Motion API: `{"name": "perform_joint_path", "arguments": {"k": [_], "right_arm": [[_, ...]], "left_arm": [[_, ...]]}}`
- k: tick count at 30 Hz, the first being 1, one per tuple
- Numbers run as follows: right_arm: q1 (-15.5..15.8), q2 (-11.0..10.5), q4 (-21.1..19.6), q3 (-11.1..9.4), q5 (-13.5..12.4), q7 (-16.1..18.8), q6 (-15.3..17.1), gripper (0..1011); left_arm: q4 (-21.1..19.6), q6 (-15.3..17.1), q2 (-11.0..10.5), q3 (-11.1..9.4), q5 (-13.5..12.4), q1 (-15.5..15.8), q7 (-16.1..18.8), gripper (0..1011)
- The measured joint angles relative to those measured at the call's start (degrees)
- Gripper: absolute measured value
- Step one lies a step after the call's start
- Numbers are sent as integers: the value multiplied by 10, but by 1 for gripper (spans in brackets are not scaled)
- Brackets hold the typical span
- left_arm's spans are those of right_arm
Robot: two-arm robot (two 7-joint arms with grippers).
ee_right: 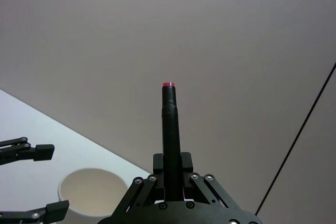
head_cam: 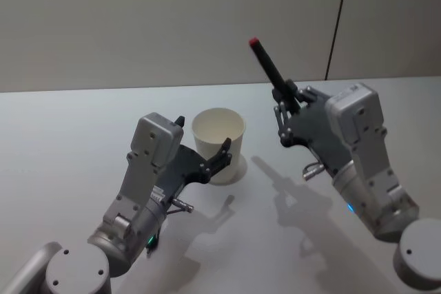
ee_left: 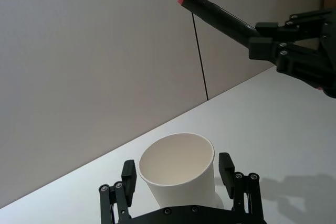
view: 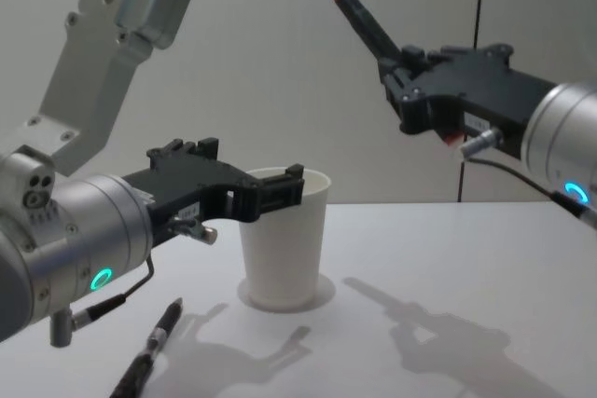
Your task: Place the pen into the pen holder.
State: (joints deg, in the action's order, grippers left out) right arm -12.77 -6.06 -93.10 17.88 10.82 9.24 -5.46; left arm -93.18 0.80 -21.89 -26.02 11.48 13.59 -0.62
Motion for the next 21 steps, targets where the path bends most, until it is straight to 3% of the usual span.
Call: {"name": "perform_joint_path", "arguments": {"k": [9, 21], "right_arm": [[-45, 7, 61, -11, -10, 33, -65, 175], [-100, 17, 151, -21, -76, 105, -145, 176]], "left_arm": [[0, 0, 0, 0, 0, 0, 0, 1000], [0, 0, 0, 0, 0, 0, 0, 1000]]}}
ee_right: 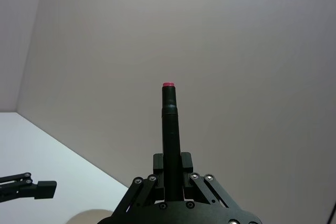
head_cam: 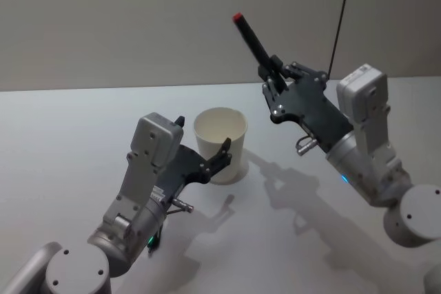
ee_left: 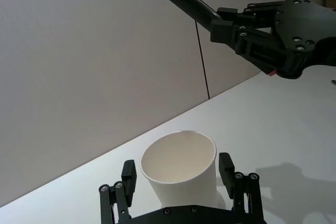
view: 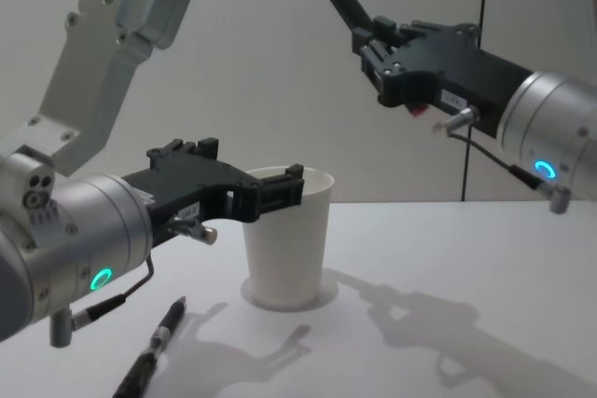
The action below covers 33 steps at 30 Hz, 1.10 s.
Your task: Place the pen into the pen holder.
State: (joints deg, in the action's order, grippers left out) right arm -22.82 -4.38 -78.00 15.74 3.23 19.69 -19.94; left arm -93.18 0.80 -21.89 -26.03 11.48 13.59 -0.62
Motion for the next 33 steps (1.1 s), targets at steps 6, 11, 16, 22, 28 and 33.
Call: {"name": "perform_joint_path", "arguments": {"k": [6, 11, 16, 22, 28, 33], "right_arm": [[-22, 5, 40, -2, -25, 29, -26, 176], [-43, 12, 78, -2, -50, 60, -49, 176], [-62, 19, 115, -1, -76, 90, -71, 176], [-78, 26, 150, 3, -95, 110, -93, 176], [-94, 35, 186, 7, -113, 123, -117, 176], [-105, 42, 215, 11, -130, 130, -135, 176]], "left_arm": [[0, 0, 0, 0, 0, 0, 0, 1000], [0, 0, 0, 0, 0, 0, 0, 1000], [0, 0, 0, 0, 0, 0, 0, 1000], [0, 0, 0, 0, 0, 0, 0, 999], [0, 0, 0, 0, 0, 0, 0, 1000], [0, 0, 0, 0, 0, 0, 0, 999]]}}
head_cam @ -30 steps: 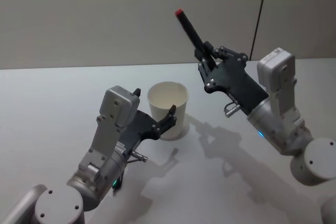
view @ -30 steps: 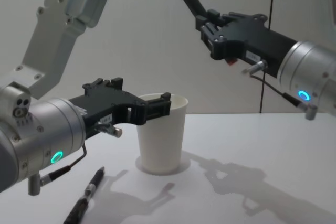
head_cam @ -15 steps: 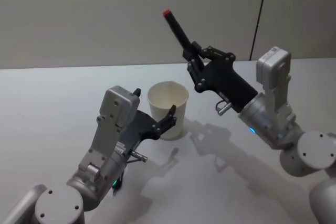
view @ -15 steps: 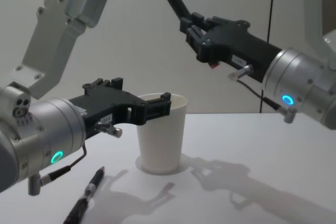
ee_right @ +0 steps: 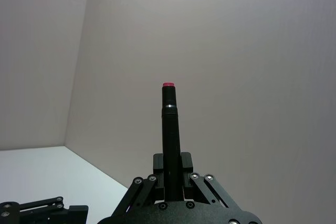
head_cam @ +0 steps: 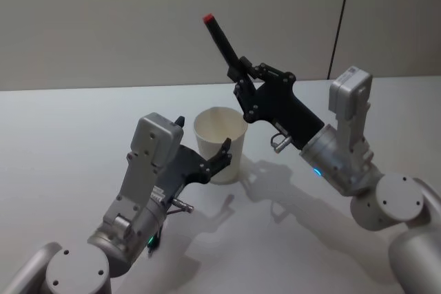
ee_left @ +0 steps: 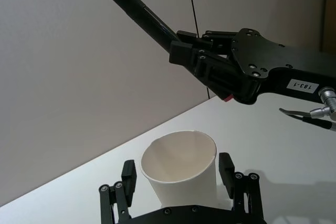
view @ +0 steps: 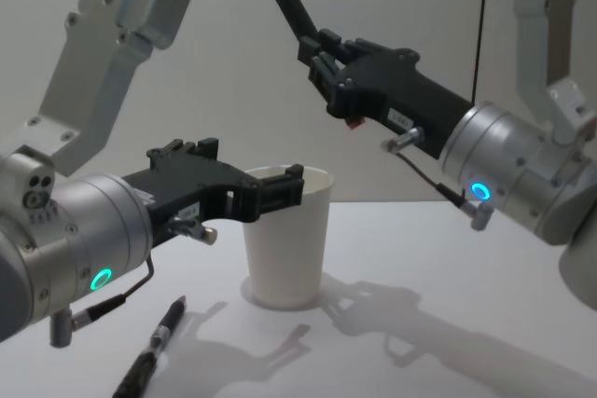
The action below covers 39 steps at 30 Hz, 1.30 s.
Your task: Place the pen into the pen holder.
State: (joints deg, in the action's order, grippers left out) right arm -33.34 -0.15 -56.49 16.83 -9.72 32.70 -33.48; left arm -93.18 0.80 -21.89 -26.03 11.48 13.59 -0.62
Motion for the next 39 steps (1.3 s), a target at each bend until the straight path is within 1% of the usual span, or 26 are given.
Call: {"name": "perform_joint_path", "arguments": {"k": [8, 13, 18, 19, 25, 29, 39], "right_arm": [[-13, 10, 37, 6, -18, 1, -27, 176], [-20, 16, 58, 10, -24, -6, -44, 176], [-29, 25, 83, 16, -25, -17, -64, 176], [-29, 25, 83, 16, -25, -17, -64, 176], [-40, 35, 113, 24, -15, -37, -84, 176], [-47, 40, 130, 28, -8, -48, -92, 176], [-65, 54, 175, 38, 14, -80, -97, 175]], "left_arm": [[0, 0, 0, 0, 0, 0, 0, 1000], [0, 0, 0, 0, 0, 0, 0, 1000], [0, 0, 0, 0, 0, 0, 0, 1000], [0, 0, 0, 0, 0, 0, 0, 1000], [0, 0, 0, 0, 0, 0, 0, 1000], [0, 0, 0, 0, 0, 0, 0, 1000], [0, 0, 0, 0, 0, 0, 0, 1000]]}}
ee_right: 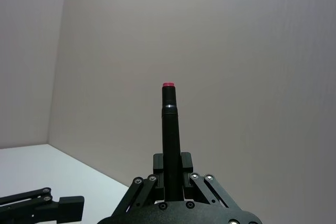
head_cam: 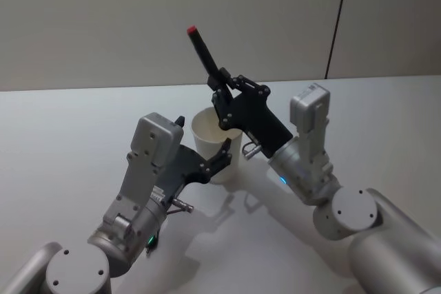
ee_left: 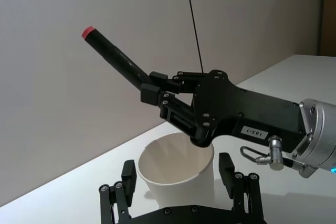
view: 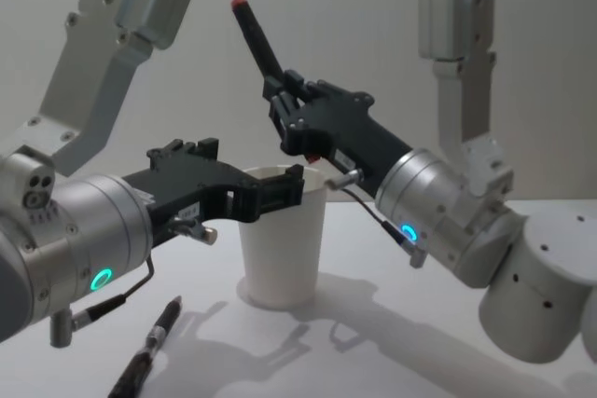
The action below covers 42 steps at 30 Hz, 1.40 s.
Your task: Place the pen into the pen holder.
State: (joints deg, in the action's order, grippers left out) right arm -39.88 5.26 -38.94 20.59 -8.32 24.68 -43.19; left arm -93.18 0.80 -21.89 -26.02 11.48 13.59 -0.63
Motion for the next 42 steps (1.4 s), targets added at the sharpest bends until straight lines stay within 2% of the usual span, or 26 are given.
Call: {"name": "perform_joint_path", "arguments": {"k": [10, 14, 15, 18, 19, 20, 26, 28, 31, 36, 38, 42], "right_arm": [[-18, 11, 41, 5, 9, -14, -8, 179], [-22, 14, 51, 5, 11, -15, -12, 260], [-23, 15, 54, 6, 12, -15, -13, 319], [-24, 16, 56, 6, 13, -15, -15, 392], [-25, 16, 57, 6, 13, -15, -15, 392], [-25, 16, 57, 6, 13, -15, -16, 461], [-25, 16, 57, 6, 14, -14, -18, 639], [-24, 16, 55, 6, 15, -12, -20, 731], [-23, 15, 53, 5, 15, -11, -21, 786], [-21, 14, 48, 4, 15, -9, -22, 951], [-18, 13, 43, 4, 15, -9, -22, 1001], [-11, 11, 26, 4, 17, -10, -19, 1002]], "left_arm": [[0, 0, 0, 0, 0, 0, 0, 1000], [0, 0, 0, 0, 0, 0, 0, 1000], [0, 0, 0, 0, 0, 0, 0, 1000], [0, 0, 0, 0, 0, 0, 0, 1000], [0, 0, 0, 0, 0, 0, 0, 1000], [0, 0, 0, 0, 0, 0, 0, 1000], [0, 0, 0, 0, 0, 0, 0, 1000], [0, 0, 0, 0, 0, 0, 0, 1000], [0, 0, 0, 0, 0, 0, 0, 1000], [0, 0, 0, 0, 0, 0, 0, 1000], [0, 0, 0, 0, 0, 0, 0, 1000], [0, 0, 0, 0, 0, 0, 0, 1000]]}}
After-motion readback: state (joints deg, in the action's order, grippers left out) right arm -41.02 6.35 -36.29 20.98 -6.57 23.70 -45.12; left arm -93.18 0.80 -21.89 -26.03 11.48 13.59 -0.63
